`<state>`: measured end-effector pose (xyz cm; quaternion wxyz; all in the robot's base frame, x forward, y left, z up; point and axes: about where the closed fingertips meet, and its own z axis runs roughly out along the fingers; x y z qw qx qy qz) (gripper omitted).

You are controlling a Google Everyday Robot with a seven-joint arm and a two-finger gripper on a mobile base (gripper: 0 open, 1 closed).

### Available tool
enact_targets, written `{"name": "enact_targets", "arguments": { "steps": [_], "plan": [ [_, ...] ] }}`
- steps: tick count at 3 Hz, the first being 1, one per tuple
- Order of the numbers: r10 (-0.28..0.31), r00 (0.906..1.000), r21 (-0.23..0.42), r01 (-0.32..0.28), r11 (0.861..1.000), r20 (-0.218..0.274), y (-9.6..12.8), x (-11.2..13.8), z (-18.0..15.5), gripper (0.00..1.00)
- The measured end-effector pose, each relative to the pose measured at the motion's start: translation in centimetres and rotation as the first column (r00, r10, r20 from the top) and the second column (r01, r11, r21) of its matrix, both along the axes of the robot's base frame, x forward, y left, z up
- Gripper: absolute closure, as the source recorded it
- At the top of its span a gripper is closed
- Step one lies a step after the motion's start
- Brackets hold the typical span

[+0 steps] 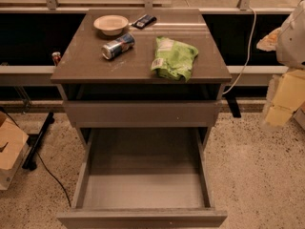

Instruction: Place green rice chip bag into middle drawer

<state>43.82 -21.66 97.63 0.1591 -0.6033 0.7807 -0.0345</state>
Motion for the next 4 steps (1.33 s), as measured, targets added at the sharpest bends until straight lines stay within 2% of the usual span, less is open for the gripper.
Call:
{"name": "enact_targets", "arguments": {
  "steps": [1,2,3,4],
  "plan": [
    [0.000,1.0000,0.000,0.000,1.000,0.000,0.0,0.0,0.0,0.00],
    [-0.038,0.9992,0.111,0.039,0.993,-0.009,1.4,1.1,-0.6,0.00],
    [-0.046,0.9988,0.188,0.049,0.981,-0.018,3.5,2.5,-1.6,0.00],
    [-0.057,0.9981,0.280,0.061,0.958,-0.023,6.4,5.0,-3.7,0.00]
  ]
}}
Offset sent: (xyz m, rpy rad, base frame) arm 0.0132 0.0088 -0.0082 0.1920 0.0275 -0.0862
